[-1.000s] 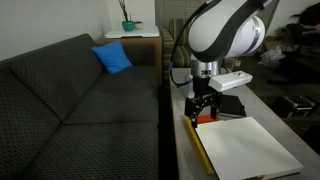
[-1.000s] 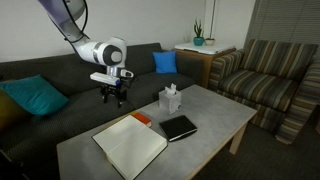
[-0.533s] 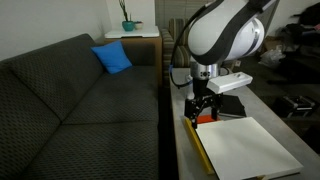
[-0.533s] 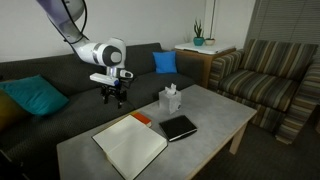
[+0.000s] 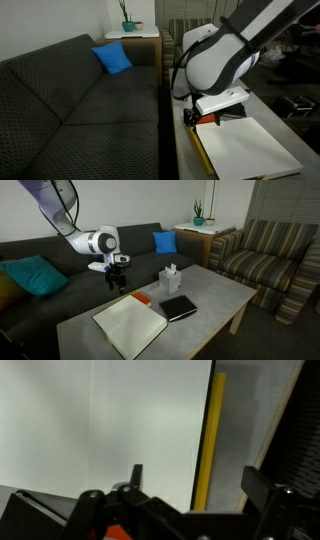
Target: Close the open black book
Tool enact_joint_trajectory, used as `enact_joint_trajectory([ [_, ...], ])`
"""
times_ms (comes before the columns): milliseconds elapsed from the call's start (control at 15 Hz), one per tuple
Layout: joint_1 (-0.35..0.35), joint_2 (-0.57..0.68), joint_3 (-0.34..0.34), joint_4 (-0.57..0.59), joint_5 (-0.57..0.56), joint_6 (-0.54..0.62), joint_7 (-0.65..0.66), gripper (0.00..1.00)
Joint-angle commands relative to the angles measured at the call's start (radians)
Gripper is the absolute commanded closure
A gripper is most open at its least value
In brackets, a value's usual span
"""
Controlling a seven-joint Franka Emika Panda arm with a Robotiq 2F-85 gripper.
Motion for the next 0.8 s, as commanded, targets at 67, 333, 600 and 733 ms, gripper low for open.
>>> enact_joint_trajectory([
  [67, 0.056, 0.062, -0.044, 0.022, -0.006, 0.017, 0.114, 0.00],
  [333, 0.041, 0.103, -0.025, 0.032, 0.005, 0.022, 0.097, 0.00],
  [600, 0.048, 0.154, -0.032, 0.067, 0.003, -0.006, 0.106, 0.00],
  [733, 0.049, 0.176, -0.028, 0.085, 0.004, -0.014, 0.103, 0.00],
])
